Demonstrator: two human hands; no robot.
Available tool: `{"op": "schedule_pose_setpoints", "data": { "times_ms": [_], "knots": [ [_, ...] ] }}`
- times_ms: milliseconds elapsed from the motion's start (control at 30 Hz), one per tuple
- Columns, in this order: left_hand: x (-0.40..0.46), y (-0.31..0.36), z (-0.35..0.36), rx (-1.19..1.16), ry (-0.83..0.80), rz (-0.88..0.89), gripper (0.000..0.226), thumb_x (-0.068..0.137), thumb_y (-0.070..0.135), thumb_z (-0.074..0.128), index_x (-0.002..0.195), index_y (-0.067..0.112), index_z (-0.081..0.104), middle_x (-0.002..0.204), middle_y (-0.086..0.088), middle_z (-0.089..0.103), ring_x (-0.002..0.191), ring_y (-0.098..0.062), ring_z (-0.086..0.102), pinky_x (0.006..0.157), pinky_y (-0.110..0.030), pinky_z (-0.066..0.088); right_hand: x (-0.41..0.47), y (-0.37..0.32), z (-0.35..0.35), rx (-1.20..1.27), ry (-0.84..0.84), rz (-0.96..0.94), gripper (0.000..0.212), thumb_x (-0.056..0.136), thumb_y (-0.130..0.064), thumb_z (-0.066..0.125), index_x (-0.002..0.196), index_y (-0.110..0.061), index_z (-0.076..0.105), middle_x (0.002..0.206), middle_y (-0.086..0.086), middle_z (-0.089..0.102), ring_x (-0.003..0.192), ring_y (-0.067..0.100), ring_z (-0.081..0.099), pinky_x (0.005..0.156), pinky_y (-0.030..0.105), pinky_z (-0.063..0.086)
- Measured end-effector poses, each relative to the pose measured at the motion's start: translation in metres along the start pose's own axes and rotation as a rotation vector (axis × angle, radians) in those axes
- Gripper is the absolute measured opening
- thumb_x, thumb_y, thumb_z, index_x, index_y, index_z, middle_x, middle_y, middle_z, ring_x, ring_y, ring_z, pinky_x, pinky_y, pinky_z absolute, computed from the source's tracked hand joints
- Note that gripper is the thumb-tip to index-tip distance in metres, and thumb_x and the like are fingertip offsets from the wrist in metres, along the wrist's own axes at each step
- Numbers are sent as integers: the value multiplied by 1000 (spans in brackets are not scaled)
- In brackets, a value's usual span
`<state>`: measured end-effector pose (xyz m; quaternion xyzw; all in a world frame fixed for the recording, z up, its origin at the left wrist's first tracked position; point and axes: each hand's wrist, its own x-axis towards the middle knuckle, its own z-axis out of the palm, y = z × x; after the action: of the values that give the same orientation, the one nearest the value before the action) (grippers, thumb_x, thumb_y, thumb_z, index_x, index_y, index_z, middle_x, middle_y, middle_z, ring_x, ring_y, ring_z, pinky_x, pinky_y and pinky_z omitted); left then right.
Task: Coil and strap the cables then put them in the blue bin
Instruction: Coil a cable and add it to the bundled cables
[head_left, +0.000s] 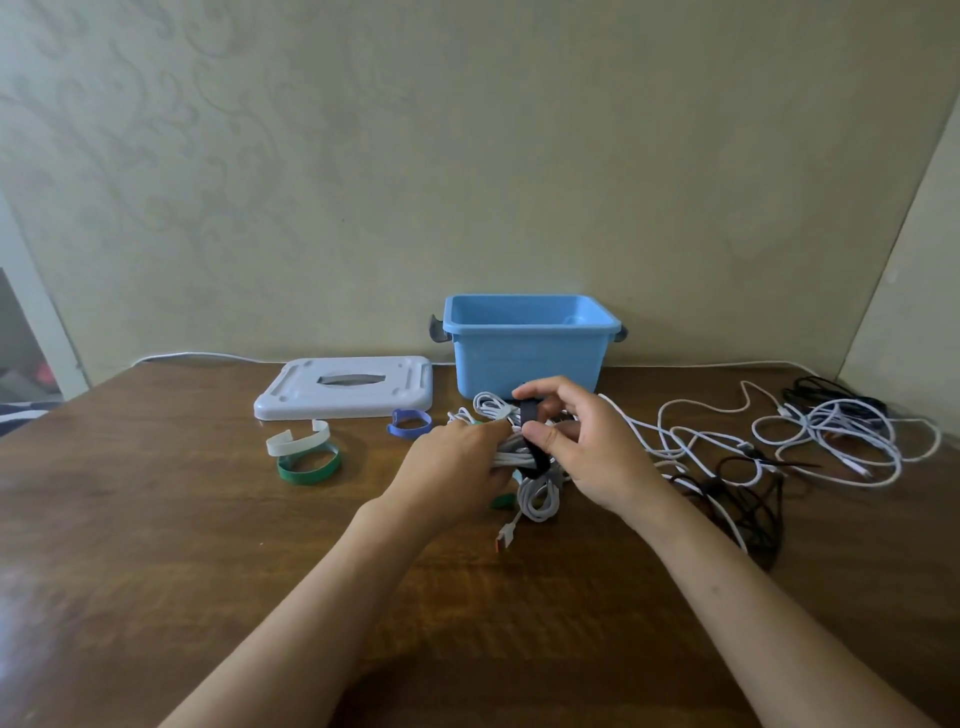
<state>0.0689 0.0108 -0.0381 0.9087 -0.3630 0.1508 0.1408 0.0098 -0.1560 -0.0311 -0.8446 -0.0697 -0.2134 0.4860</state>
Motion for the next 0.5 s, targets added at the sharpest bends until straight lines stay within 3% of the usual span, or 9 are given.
{"op": "schedule_pose_setpoints", "data": {
  "times_ms": [367,500],
  "knots": [
    [3,3,-2,-63,25,-121,27,88,28,66,112,17,60,103,-4,68,87,-22,63,61,-28,43,-3,0,6,105,34,-15,29,96,-10,67,116,-31,67,95,-10,64,90,10,72,77,22,56],
    [1,2,-3,-78,29,-116,22,88,30,66,106,19,59,98,0,67,77,-16,54,49,-22,32,-5,0,10,112,43,2,26,97,-14,66,117,-31,67,96,-10,63,90,13,73,85,34,60]
  ]
}}
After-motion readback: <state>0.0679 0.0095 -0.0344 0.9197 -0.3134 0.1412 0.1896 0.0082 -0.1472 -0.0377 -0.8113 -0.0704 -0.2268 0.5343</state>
